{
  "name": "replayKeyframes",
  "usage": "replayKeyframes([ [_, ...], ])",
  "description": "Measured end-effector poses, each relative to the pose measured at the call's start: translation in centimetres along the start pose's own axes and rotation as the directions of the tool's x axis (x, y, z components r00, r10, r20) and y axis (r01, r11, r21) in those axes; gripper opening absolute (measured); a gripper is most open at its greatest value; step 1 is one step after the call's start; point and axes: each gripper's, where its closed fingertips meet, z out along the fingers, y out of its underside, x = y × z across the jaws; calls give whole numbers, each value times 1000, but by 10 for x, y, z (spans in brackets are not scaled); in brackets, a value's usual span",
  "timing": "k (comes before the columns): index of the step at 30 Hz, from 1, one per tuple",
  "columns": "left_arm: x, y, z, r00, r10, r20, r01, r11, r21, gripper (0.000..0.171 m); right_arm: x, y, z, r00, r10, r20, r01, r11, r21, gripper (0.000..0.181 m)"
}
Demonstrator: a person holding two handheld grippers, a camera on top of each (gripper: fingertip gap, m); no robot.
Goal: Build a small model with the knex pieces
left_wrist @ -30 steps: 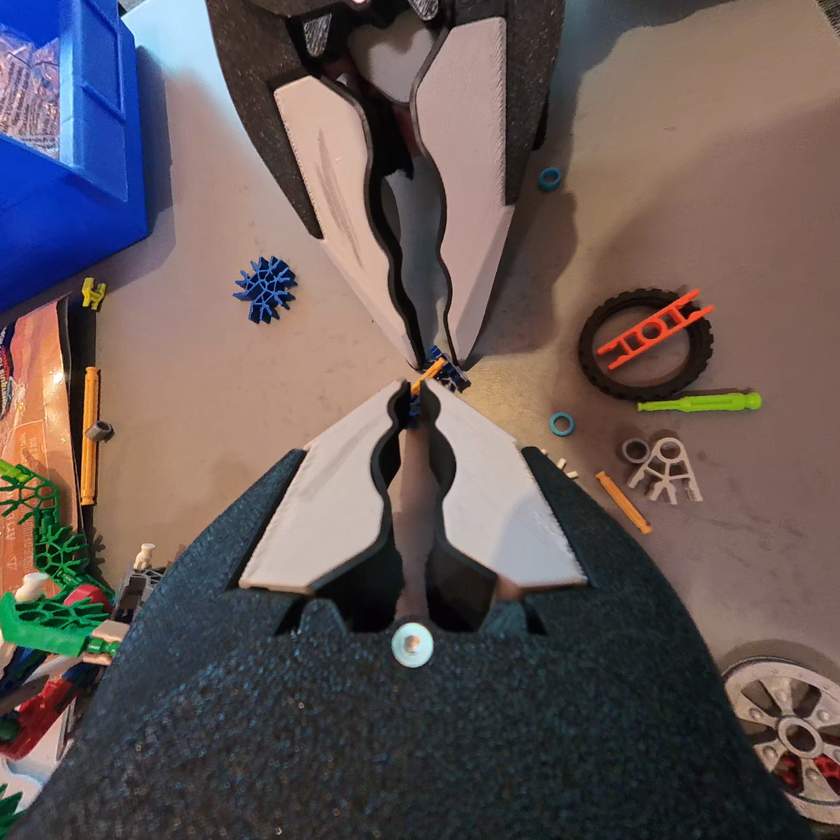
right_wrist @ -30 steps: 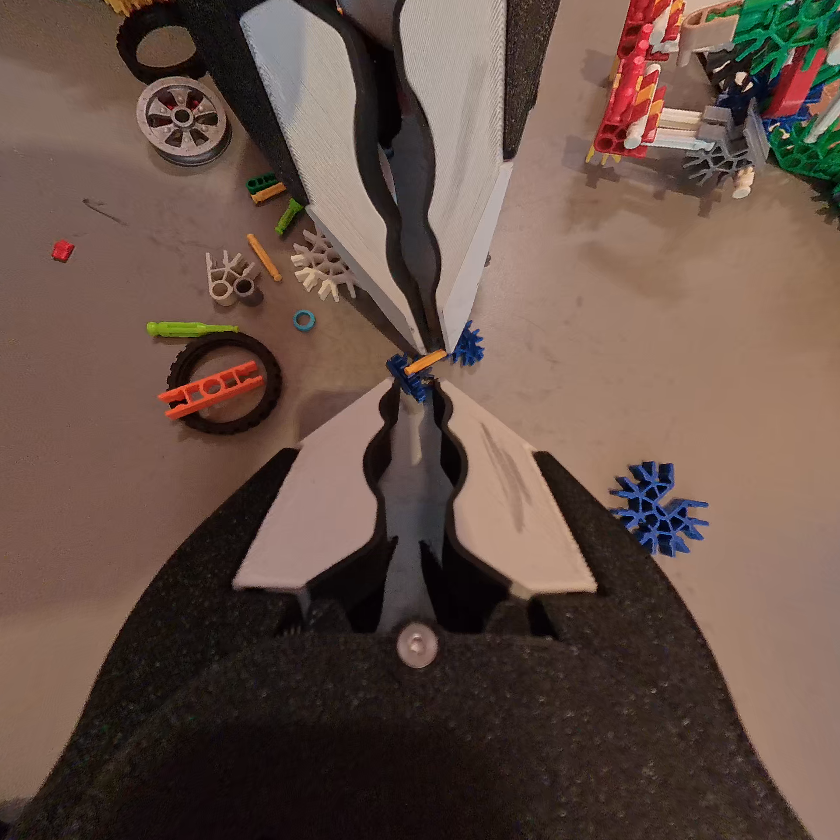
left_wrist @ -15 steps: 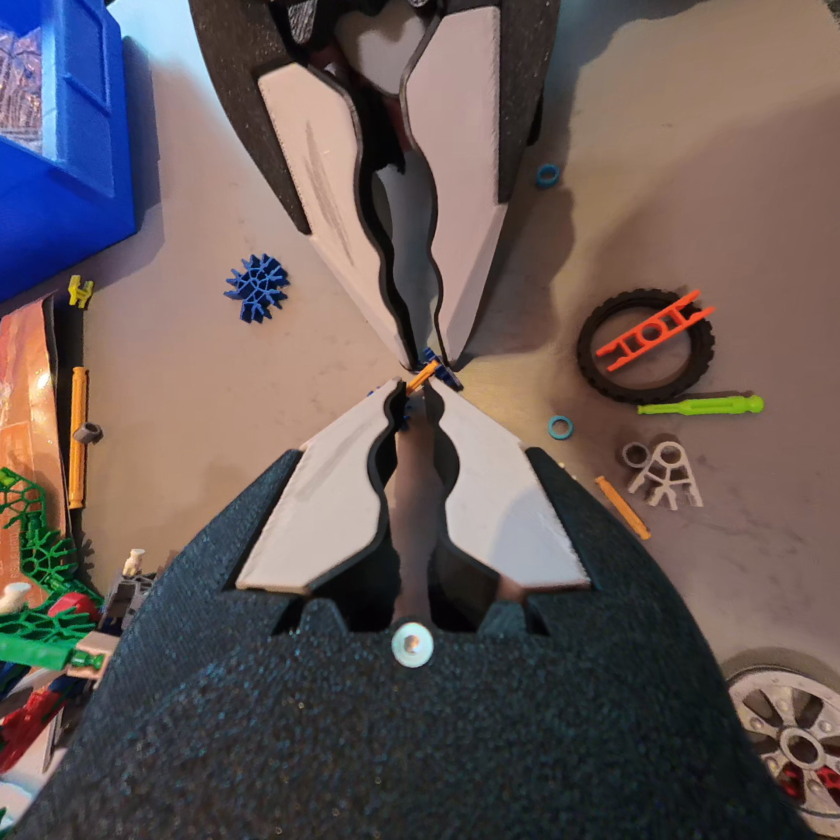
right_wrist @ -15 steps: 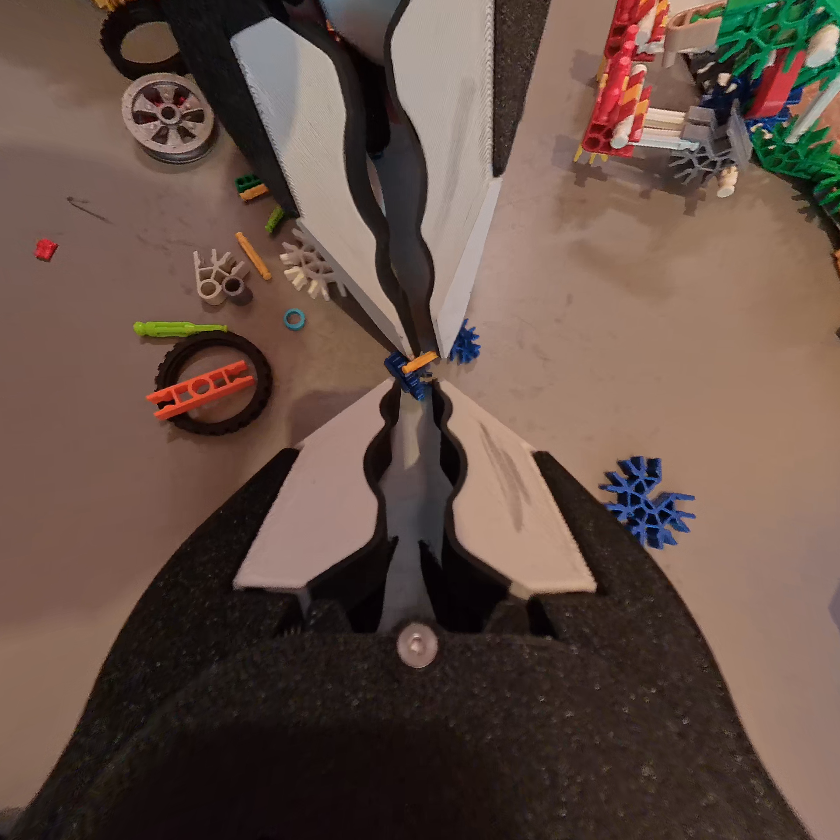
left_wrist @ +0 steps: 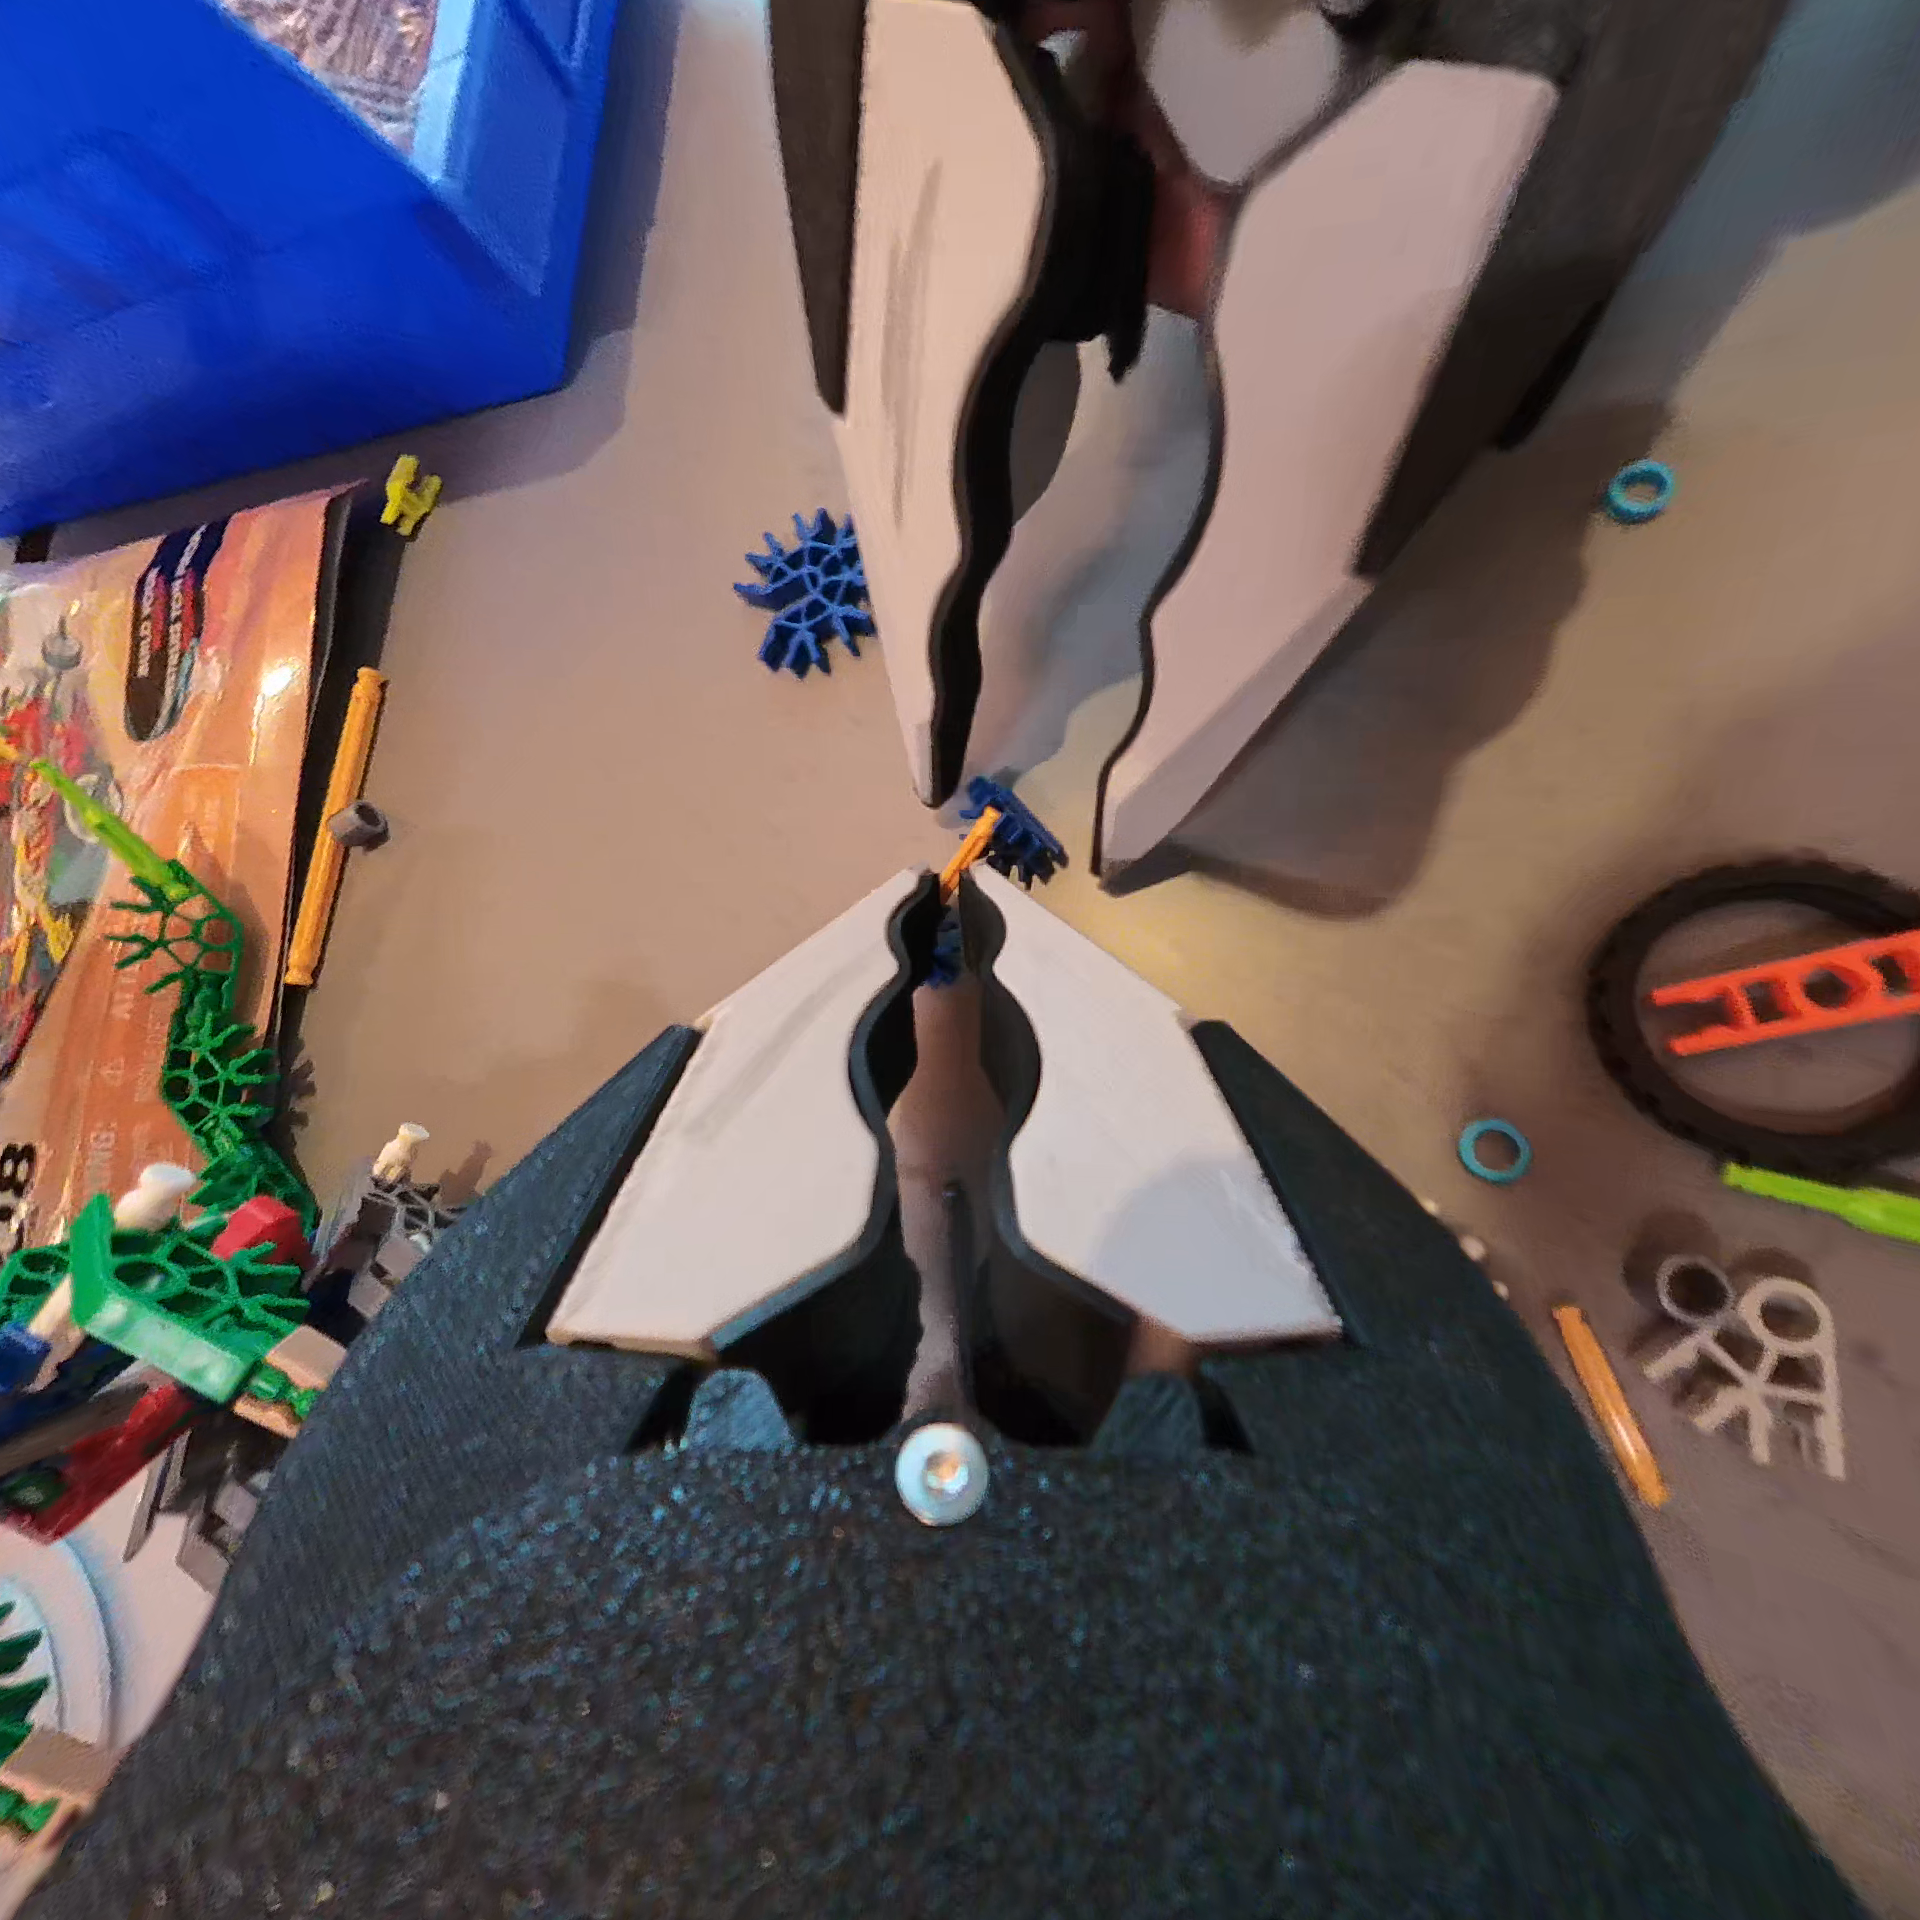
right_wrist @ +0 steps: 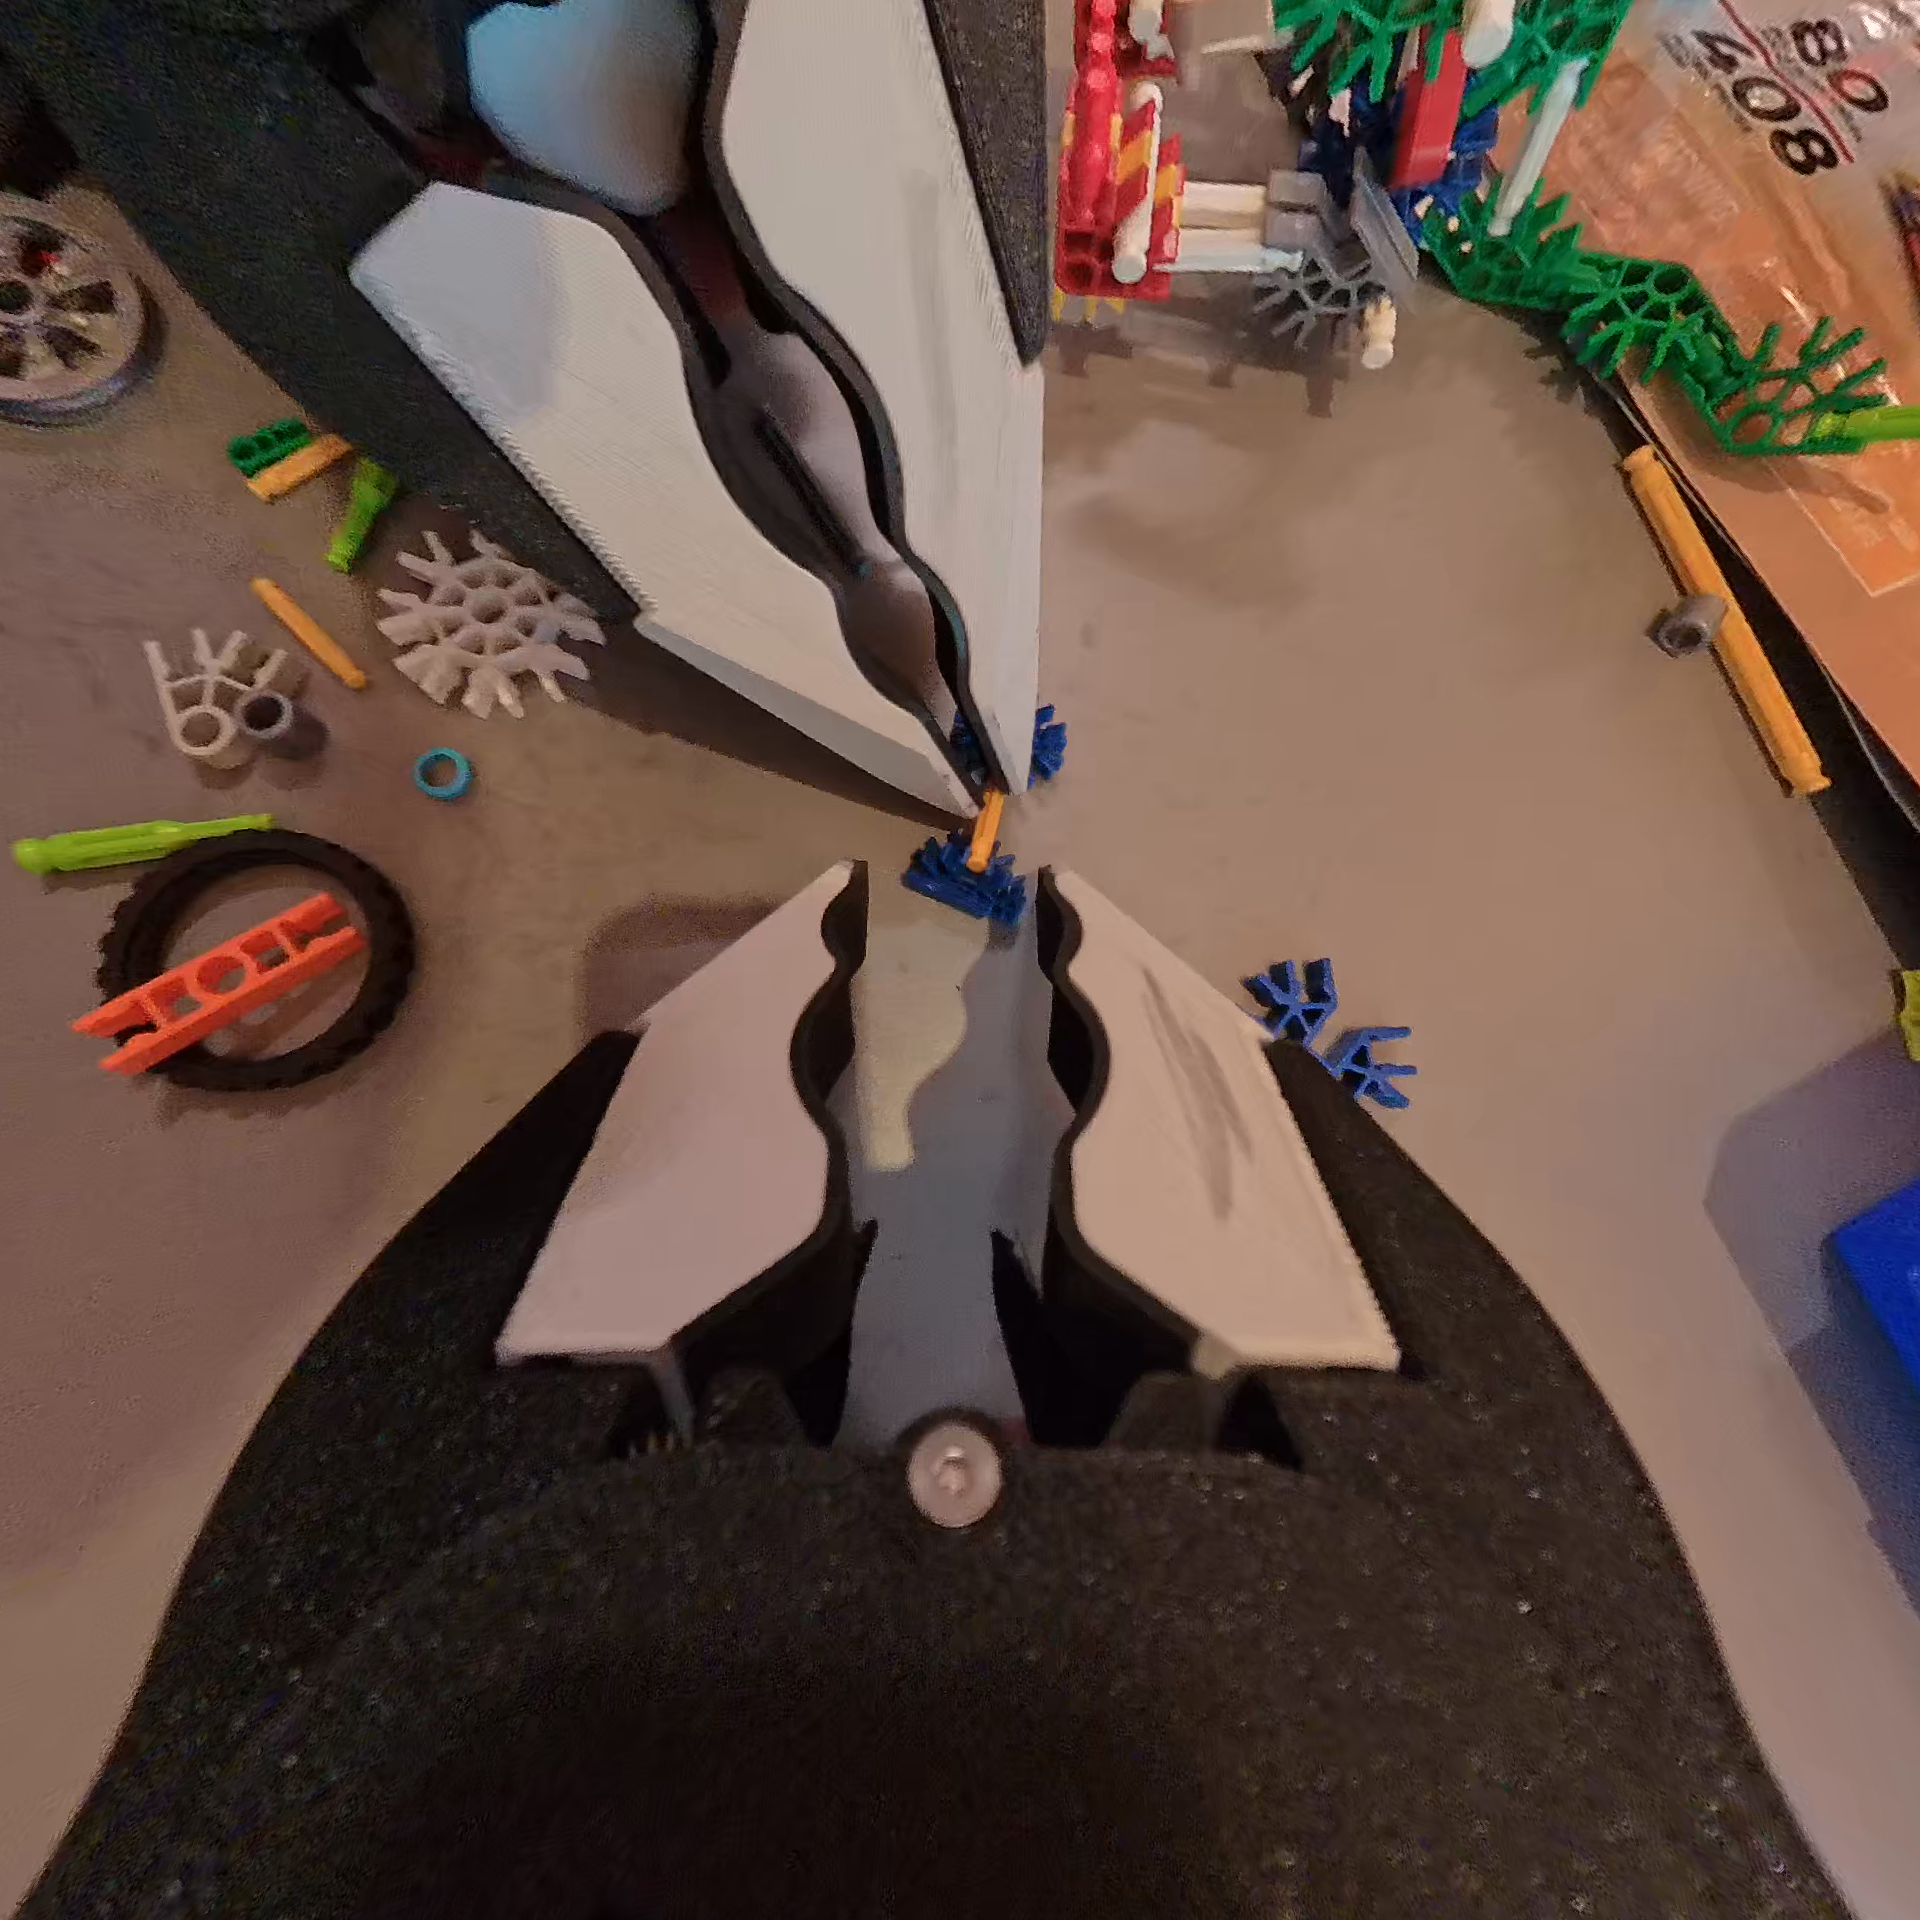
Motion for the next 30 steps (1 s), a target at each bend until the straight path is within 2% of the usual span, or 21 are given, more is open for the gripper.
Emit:
replayKeyframes([
  [4, -5, -3, 4, 998, -56, 42, 57, 998, -8, 1, 6, 2, 1, 999, 19, -32, -19, 1000, -12, 31],
  [8, -5, -4, 5, 996, -80, 43, 80, 997, -10, 1, 10, 2, 1, 998, 20, -53, -20, 1000, -16, 23],
  [19, -7, 0, 3, 997, -66, 41, 66, 998, -10, 1, 9, 4, -1, 999, 12, -38, -12, 1000, -12, 23],
  [30, 7, -3, -2, 994, 107, -6, -107, 994, 19, 7, -5, 4, -2, 999, -47, 22, 47, 999, 1, 23],
])
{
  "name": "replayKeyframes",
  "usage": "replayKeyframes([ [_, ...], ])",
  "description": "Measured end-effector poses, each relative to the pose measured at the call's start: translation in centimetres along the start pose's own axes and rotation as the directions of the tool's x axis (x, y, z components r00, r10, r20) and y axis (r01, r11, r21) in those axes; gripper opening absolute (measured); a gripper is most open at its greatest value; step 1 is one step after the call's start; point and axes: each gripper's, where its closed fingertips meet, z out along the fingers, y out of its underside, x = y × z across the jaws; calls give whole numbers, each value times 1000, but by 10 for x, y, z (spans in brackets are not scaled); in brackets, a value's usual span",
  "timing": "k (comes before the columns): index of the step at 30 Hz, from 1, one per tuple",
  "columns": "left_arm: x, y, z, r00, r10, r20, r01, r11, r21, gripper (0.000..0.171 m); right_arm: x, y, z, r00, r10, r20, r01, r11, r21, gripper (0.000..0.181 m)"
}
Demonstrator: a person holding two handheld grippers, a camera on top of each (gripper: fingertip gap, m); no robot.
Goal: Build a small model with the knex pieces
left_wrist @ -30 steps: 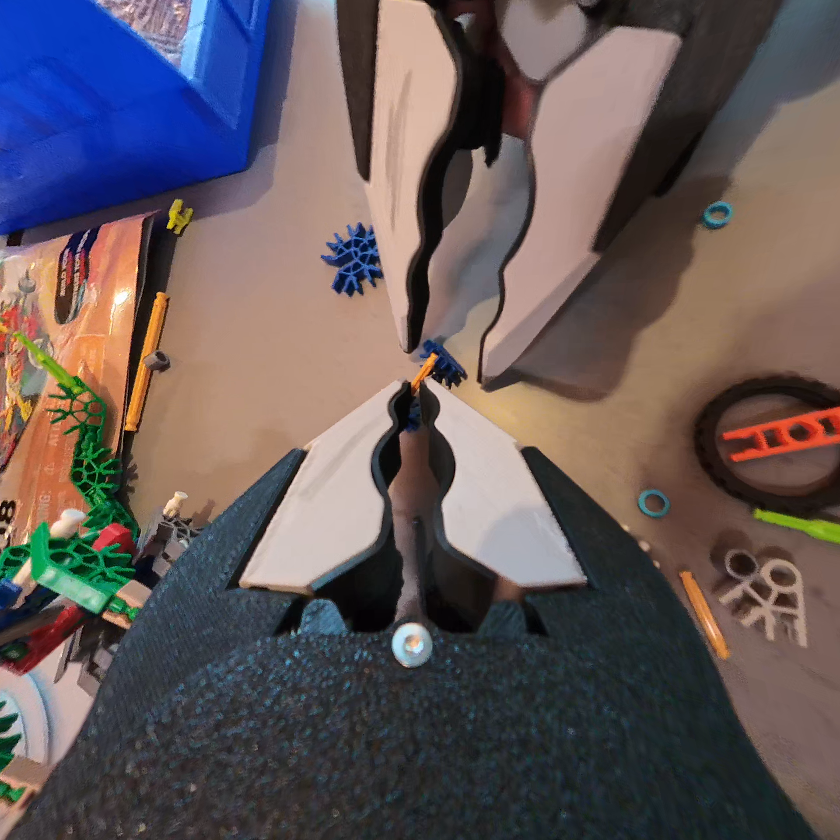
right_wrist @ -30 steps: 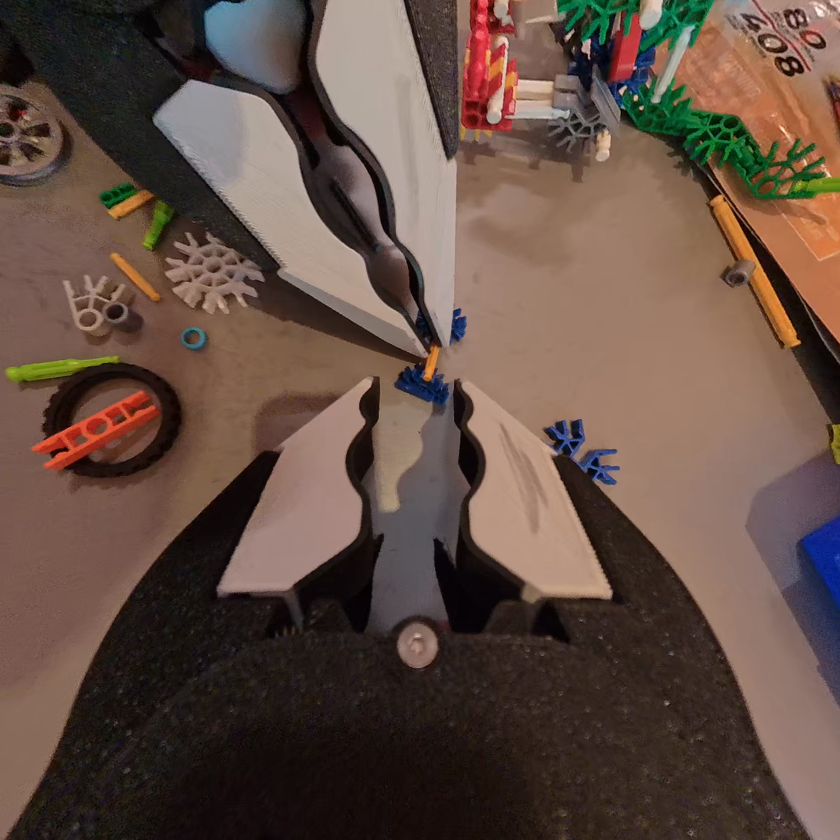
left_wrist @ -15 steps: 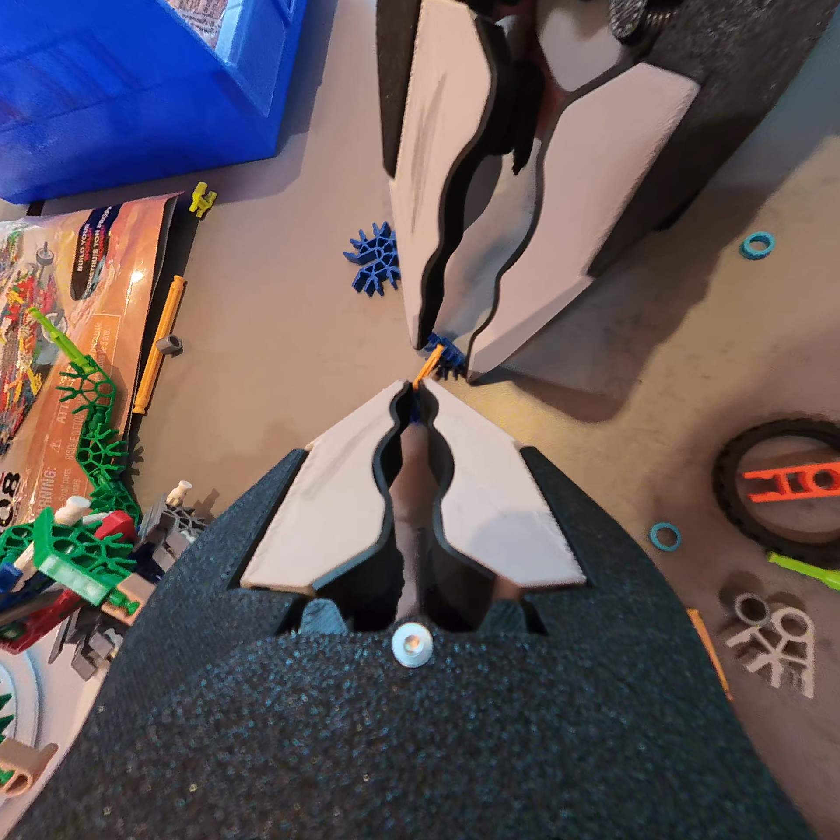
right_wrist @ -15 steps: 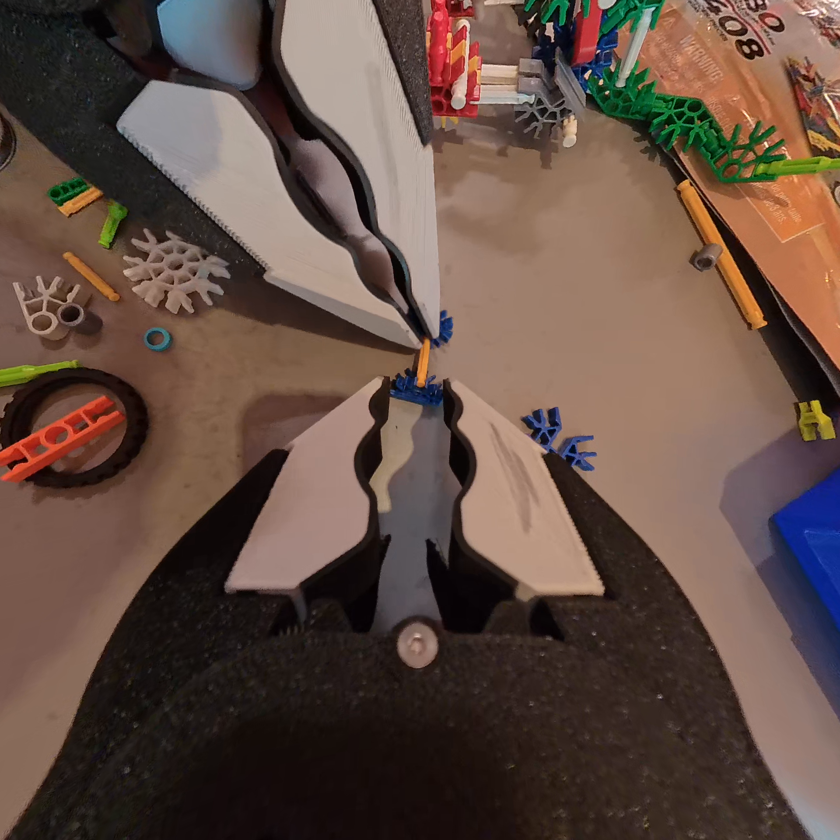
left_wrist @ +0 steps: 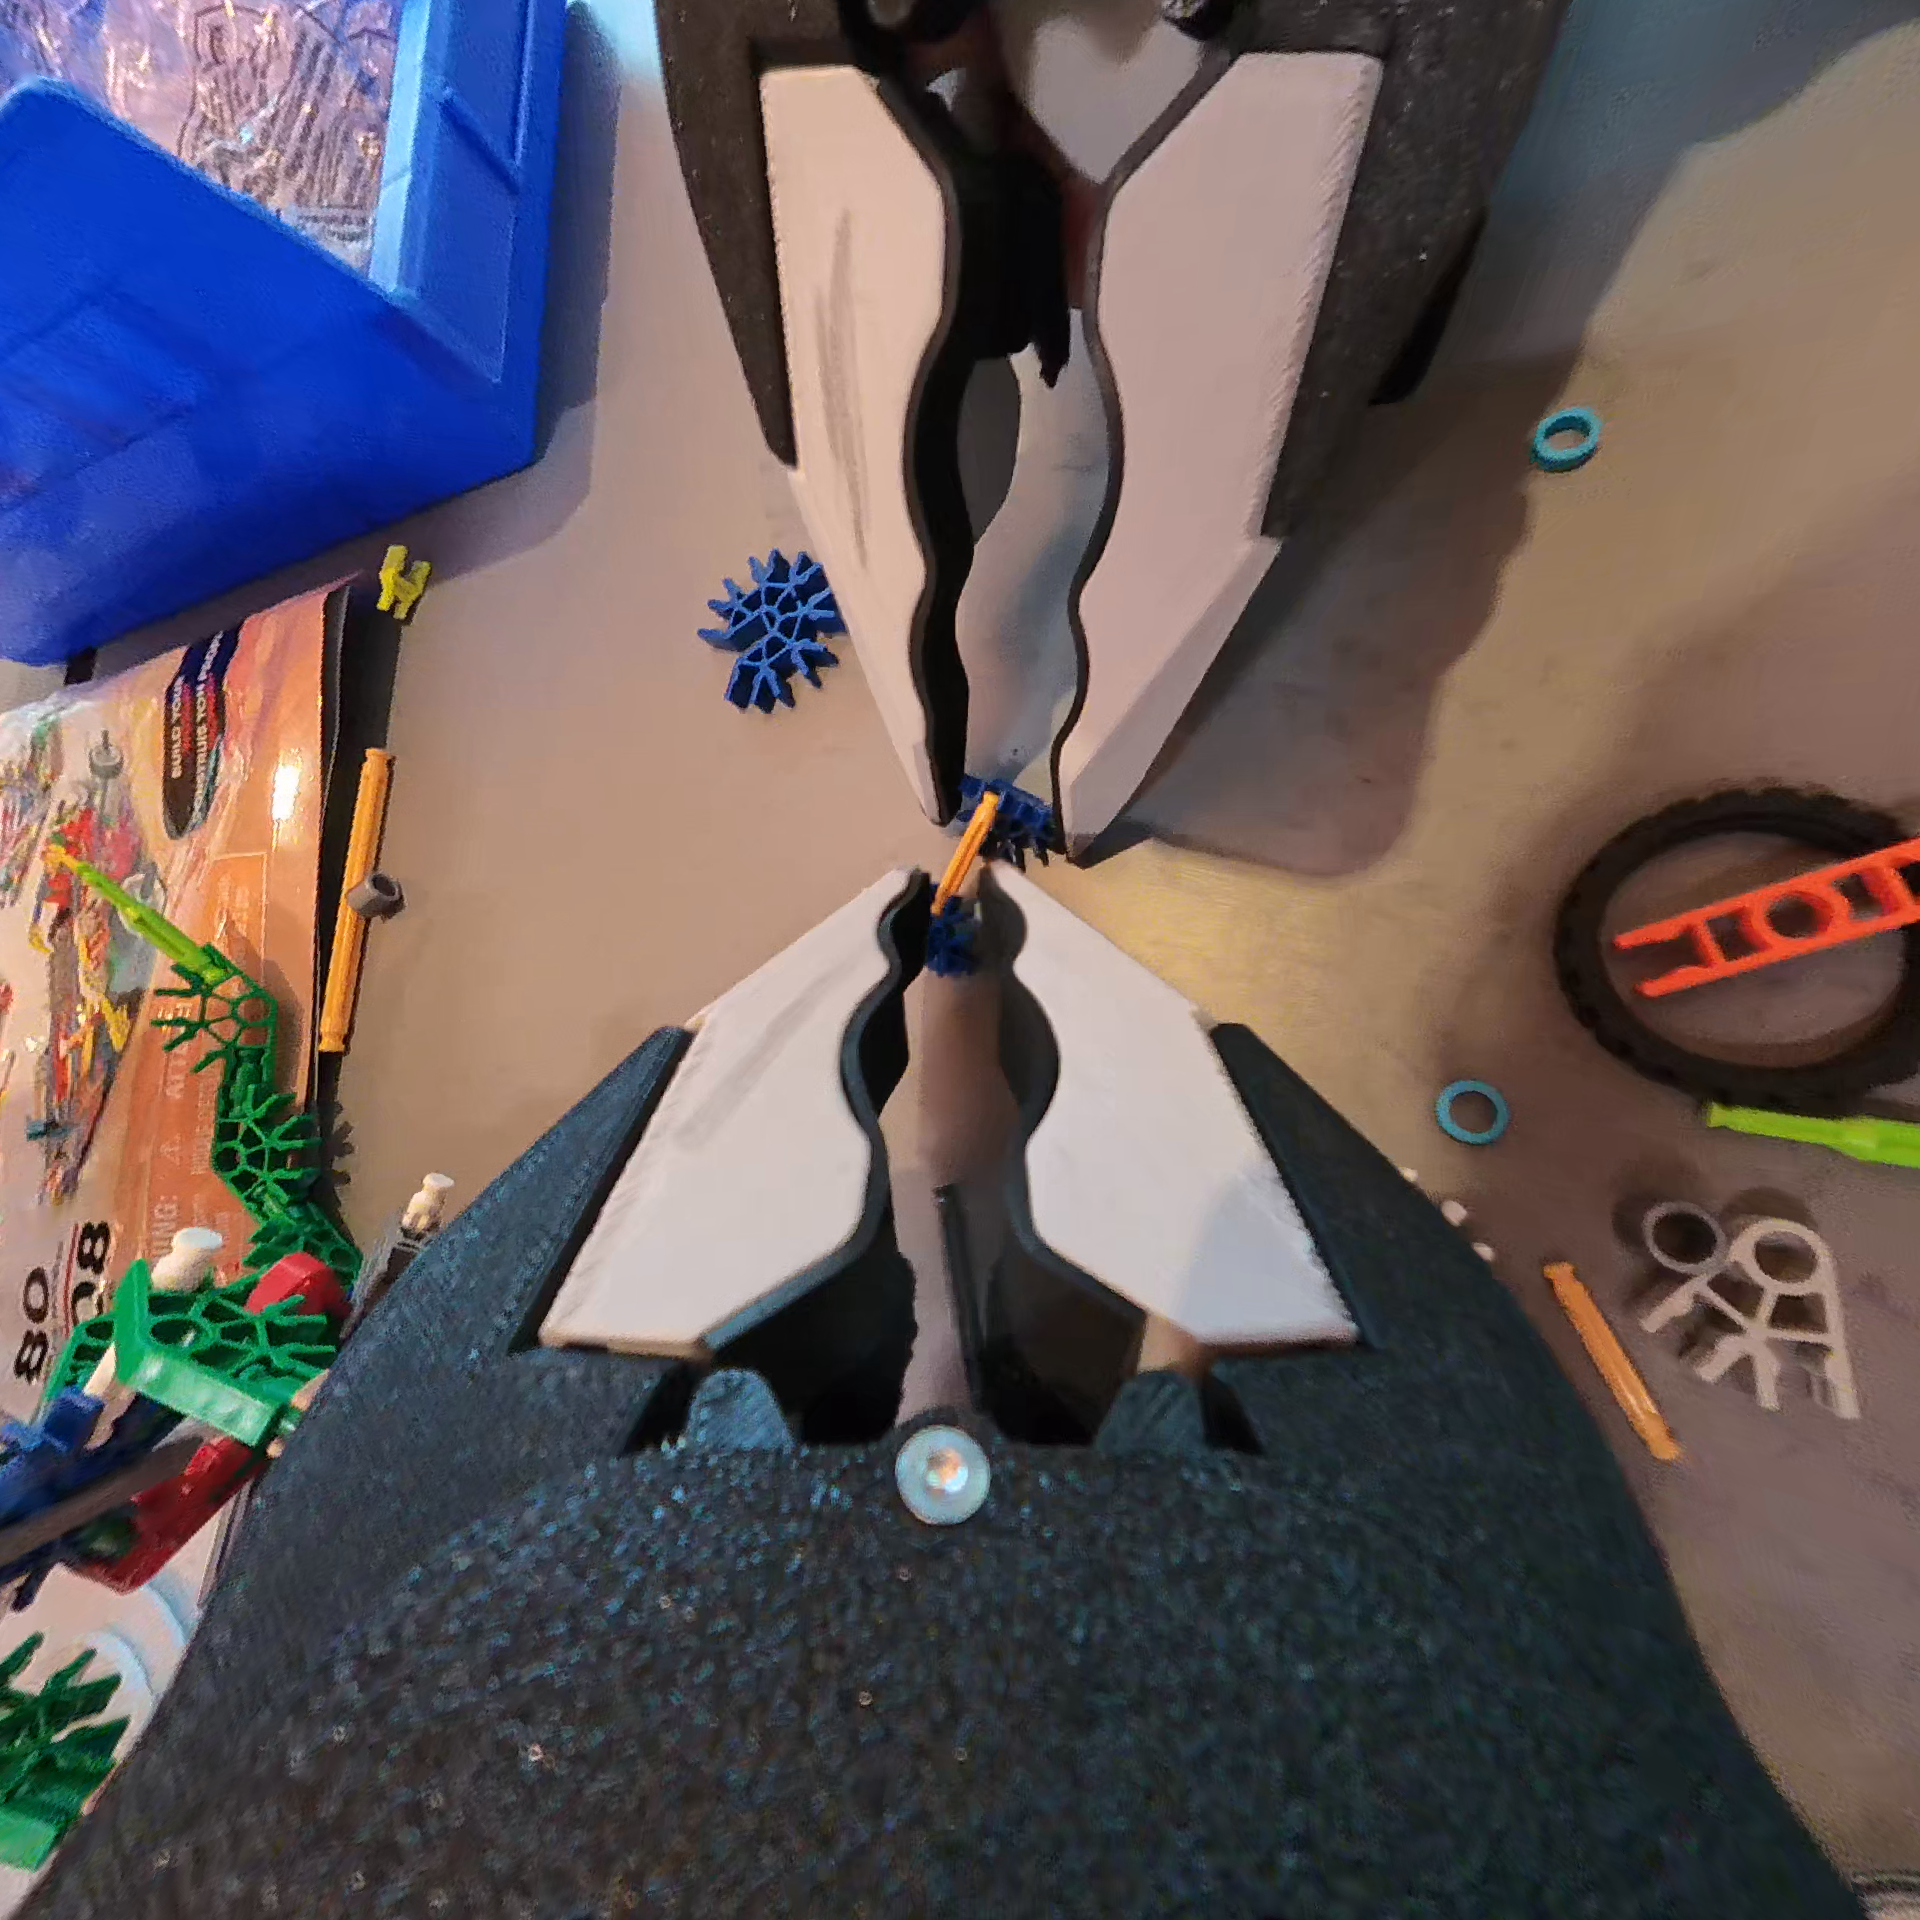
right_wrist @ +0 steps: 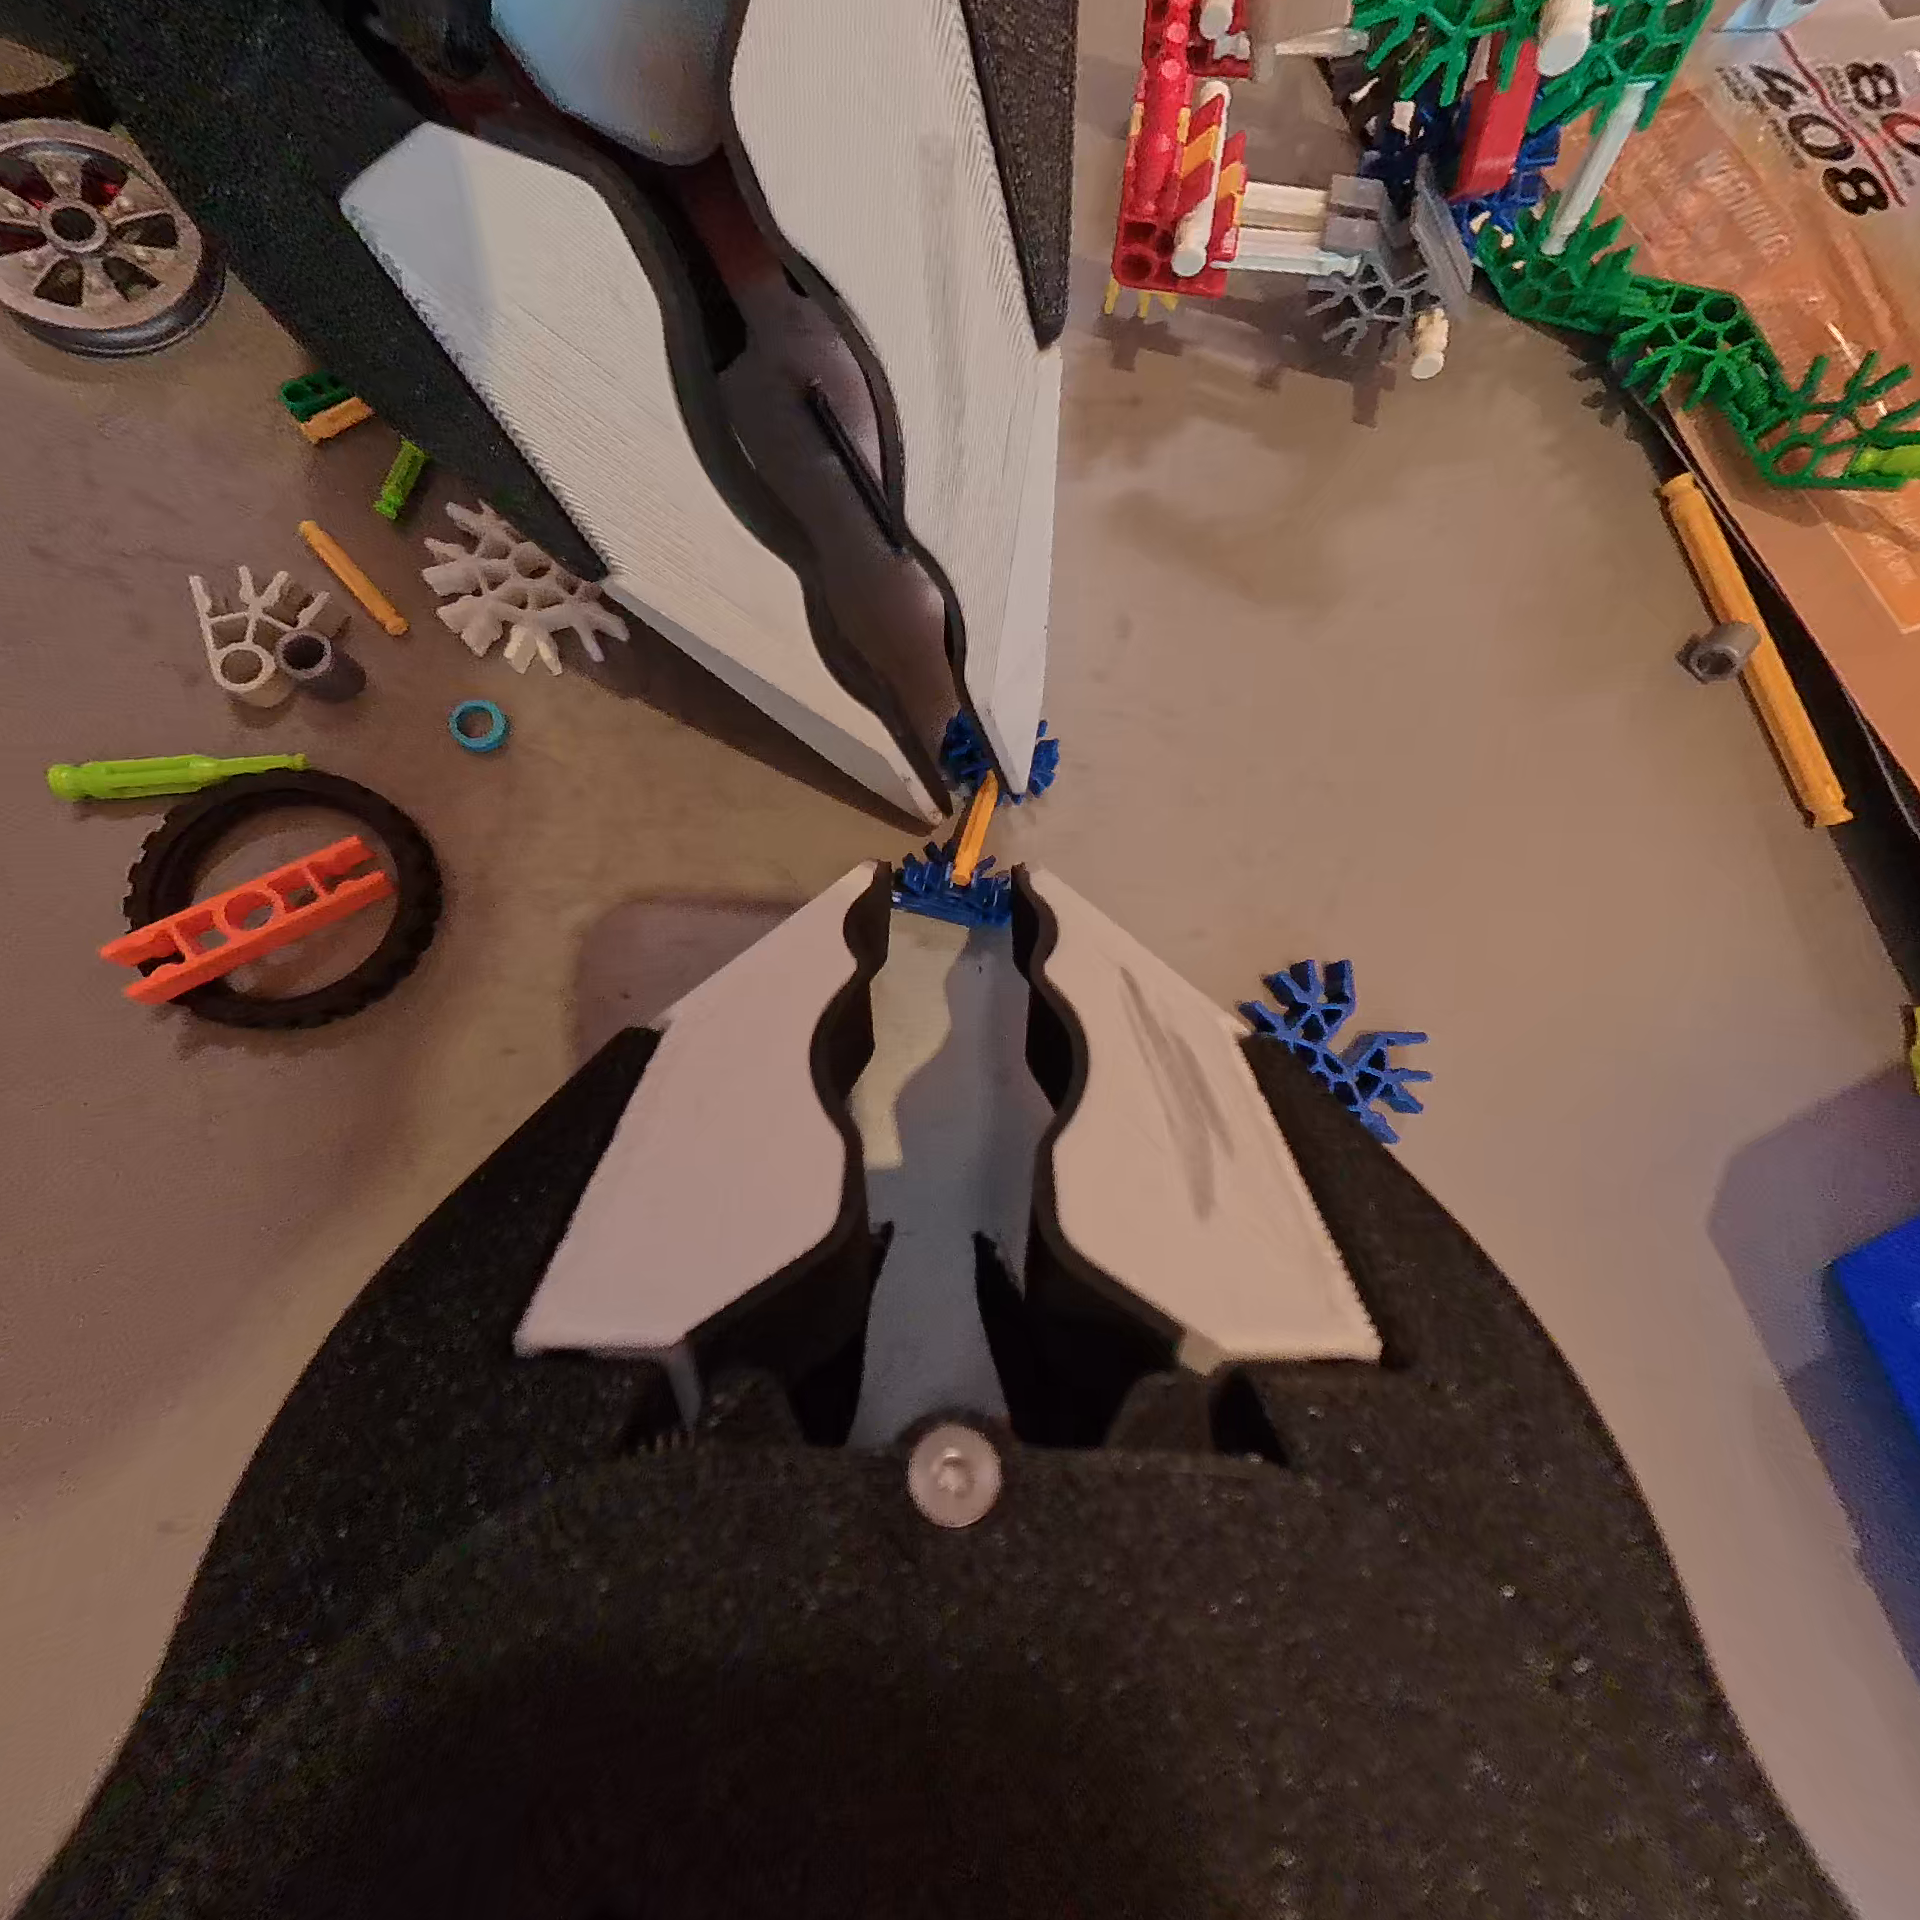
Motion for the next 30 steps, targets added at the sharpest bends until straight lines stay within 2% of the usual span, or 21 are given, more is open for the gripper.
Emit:
replayKeyframes([
  [8, 4, 1, 1, 999, 32, -9, -32, 999, -3, 0, -4, 0, 0, 1000, -18, 14, 18, 1000, 2, 23],
  [30, 3, -1, -1, 998, 62, 1, -62, 998, 3, 0, -1, 4, -4, 1000, -12, 12, 12, 1000, -5, 22],
])
